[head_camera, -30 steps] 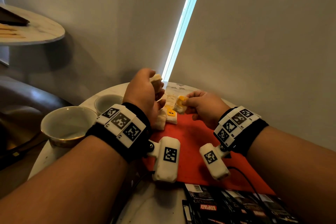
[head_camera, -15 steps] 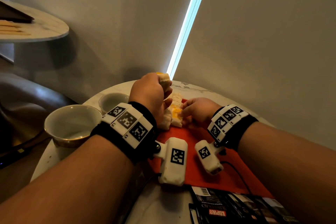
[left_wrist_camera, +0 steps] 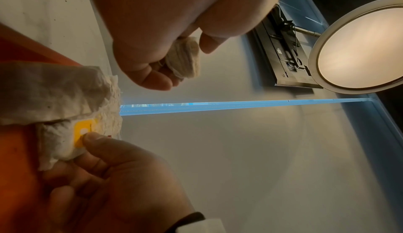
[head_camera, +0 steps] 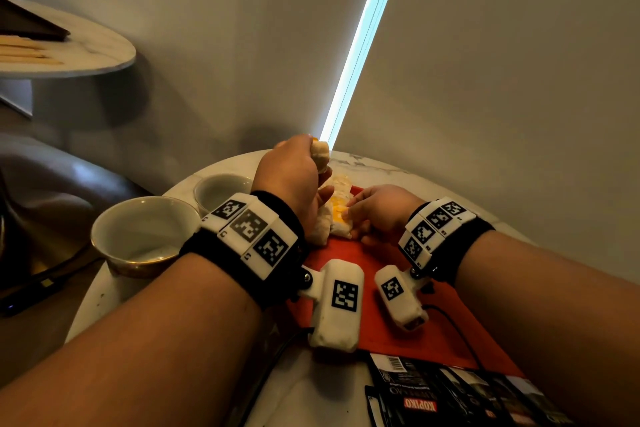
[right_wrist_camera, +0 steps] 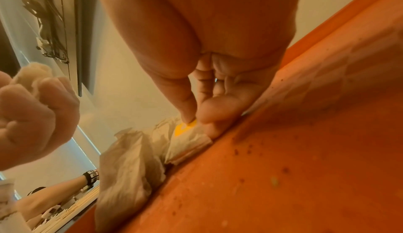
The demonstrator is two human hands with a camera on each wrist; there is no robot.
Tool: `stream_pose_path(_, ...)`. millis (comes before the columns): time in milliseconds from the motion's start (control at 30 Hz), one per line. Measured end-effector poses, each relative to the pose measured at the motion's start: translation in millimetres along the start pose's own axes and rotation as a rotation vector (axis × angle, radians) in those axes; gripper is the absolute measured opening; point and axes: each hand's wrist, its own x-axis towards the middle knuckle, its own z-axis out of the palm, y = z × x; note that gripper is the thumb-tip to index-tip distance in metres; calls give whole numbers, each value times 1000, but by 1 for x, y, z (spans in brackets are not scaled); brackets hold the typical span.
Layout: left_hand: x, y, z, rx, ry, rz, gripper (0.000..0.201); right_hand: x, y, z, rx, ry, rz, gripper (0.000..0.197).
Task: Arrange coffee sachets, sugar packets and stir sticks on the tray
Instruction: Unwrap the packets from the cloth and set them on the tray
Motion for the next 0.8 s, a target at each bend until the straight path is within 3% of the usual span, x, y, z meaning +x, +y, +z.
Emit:
stream_pose_path(133, -6, 5, -2, -16, -8, -103, 21, -1, 5, -5, 13, 59, -27, 17)
stream_pose_path(267, -6, 3, -1, -10, -38, -116, 19, -9, 2, -14, -61, 167, -112, 20)
stream_pose_path(367, -6, -2, 0, 13, -47, -81, 17, -18, -6, -19, 59, 196, -191, 20)
stream_pose_path(567, -13, -1, -1, 36, -110, -14, 45, -44, -25, -16, 337, 80, -413, 37)
stream_pose_path(733, -15, -2, -1, 82, -150, 18, 16, -50, -25, -9, 470, -9, -444, 27)
stream_pose_path(800, -15, -2, -1, 106, -169, 14, 13, -51, -24, -9, 489, -49, -458, 33)
